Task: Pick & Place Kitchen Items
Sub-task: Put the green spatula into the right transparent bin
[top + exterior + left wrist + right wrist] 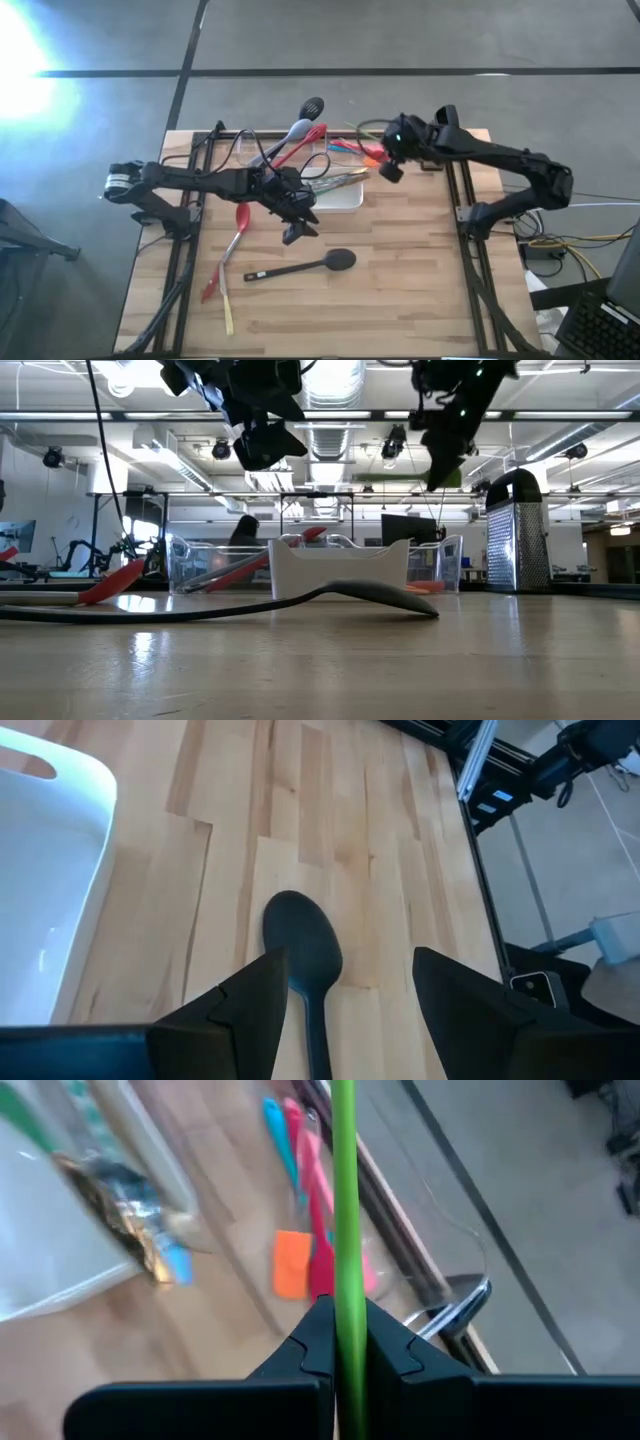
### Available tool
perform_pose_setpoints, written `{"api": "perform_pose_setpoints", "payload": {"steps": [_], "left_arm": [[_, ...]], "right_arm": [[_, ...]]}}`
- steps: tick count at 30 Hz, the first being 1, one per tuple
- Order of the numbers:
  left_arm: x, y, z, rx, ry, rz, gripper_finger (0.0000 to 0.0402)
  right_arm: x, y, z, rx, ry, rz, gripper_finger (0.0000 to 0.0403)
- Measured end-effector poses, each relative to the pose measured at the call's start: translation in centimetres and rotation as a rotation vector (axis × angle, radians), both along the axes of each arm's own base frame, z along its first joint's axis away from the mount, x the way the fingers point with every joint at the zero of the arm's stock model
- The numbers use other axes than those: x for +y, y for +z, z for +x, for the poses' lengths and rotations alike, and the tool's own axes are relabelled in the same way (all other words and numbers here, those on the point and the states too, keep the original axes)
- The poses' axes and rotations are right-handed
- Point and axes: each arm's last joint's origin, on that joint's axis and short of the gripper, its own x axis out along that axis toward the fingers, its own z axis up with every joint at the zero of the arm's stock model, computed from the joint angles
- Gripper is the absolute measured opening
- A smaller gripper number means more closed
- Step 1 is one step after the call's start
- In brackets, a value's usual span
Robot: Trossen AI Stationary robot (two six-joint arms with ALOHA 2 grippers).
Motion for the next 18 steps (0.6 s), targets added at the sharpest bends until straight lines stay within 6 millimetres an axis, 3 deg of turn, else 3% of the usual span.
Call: {"api": "perform_pose_setpoints", "payload": {"steps": [12,18], "left_arm": [[0.0,-0.1,-0.1,0.006,-0.012,0.007,0.0218],[0.0,-0.4,-0.3,0.052,-0.014,0.006,0.0218]], "right_arm": [[-6.4,-3.7,4.2,0.166,0.060,0.077,0.0010],[-8.5,-5.1,4.7,0.176,0.056,0.144,0.0011]]}}
